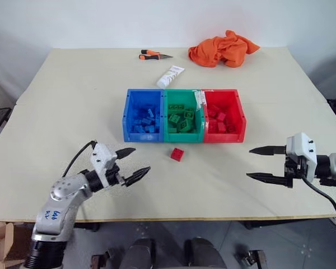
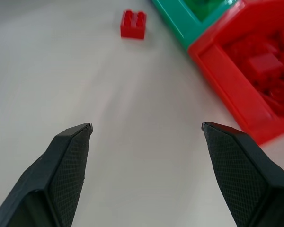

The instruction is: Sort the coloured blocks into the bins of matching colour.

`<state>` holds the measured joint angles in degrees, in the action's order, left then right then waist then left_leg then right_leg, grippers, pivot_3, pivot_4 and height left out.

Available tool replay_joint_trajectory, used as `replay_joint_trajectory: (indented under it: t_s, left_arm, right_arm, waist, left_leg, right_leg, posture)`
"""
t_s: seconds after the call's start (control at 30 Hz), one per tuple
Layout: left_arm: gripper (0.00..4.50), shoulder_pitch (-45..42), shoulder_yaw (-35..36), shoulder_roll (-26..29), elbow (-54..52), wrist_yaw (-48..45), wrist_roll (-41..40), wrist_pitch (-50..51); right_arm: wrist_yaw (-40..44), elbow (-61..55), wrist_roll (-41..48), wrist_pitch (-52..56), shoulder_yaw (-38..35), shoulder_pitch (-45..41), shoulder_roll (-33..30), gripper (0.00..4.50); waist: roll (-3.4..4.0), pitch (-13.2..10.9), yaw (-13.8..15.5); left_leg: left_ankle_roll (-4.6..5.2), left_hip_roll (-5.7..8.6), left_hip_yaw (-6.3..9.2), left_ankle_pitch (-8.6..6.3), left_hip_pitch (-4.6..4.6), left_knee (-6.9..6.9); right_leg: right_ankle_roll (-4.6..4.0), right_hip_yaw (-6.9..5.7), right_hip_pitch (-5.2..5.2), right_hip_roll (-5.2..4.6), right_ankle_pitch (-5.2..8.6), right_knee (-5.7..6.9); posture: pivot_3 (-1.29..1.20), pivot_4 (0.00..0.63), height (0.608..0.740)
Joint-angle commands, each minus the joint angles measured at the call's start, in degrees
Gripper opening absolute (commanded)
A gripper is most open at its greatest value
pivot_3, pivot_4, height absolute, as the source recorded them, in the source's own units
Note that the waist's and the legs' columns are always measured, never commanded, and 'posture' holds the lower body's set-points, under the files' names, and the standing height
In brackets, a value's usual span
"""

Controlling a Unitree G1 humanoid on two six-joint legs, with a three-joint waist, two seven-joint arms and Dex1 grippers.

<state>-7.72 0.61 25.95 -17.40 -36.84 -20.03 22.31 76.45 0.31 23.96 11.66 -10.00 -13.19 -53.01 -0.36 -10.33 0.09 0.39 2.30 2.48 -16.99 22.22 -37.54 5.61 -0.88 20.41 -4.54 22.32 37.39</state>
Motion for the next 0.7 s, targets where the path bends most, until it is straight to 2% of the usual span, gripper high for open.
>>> replay_joint_trajectory:
  t_s: [0.03, 0.23, 0.43, 0.7]
  left_arm:
    - [4.5, -2.3, -4.2, -1.7, -2.6, 1.6, 1.1, 2.4]
    - [4.5, -6.1, -9.9, -5.5, 0.4, 5.0, 3.6, 6.7]
    - [4.5, -10.2, -13.2, -11.8, 9.3, 7.9, 7.9, 2.7]
    - [4.5, -15.3, -16.5, -14.8, 19.3, 6.2, 11.8, -2.0]
  right_arm:
    - [-1.4, -2.4, 1.2, 1.0, -0.4, -0.8, 0.5, 3.87]
    - [-3.4, -3.6, 1.0, 1.2, 0.5, -0.8, 1.6, 3.87]
    - [-5.1, -5.0, 1.1, 1.2, 0.1, 0.4, 2.3, 3.87]
    - [-6.0, -6.4, 2.0, 0.8, -2.0, 3.2, 1.9, 3.87]
  waist:
    - [0.0, 0.0, 0.5]
    - [-0.01, 0.0, 1.3]
    - [-0.03, 0.0, 1.3]
    - [-0.04, 0.0, 1.4]
  left_leg:
    - [0.01, 0.01, 0.01, -0.01, 0.02, -0.04]
    - [0.04, 0.02, 0.01, -0.04, 0.07, -0.12]
    - [0.04, 0.02, -0.02, -0.04, 0.07, -0.19]
    - [0.04, 0.03, 0.0, -0.04, 0.1, -0.32]
  right_leg:
    - [0.0, -0.01, 0.0, -0.01, 0.0, 0.02]
    - [0.01, -0.03, 0.0, 0.01, 0.0, -0.02]
    - [0.01, -0.05, -0.01, 0.02, 0.0, 0.01]
    - [0.01, -0.12, -0.04, 0.03, 0.0, 0.03]
  posture:
    - [0.0, 0.15, 0.74]
    - [0.0, 0.15, 0.74]
    - [0.0, 0.15, 0.74]
    - [0.0, 0.15, 0.74]
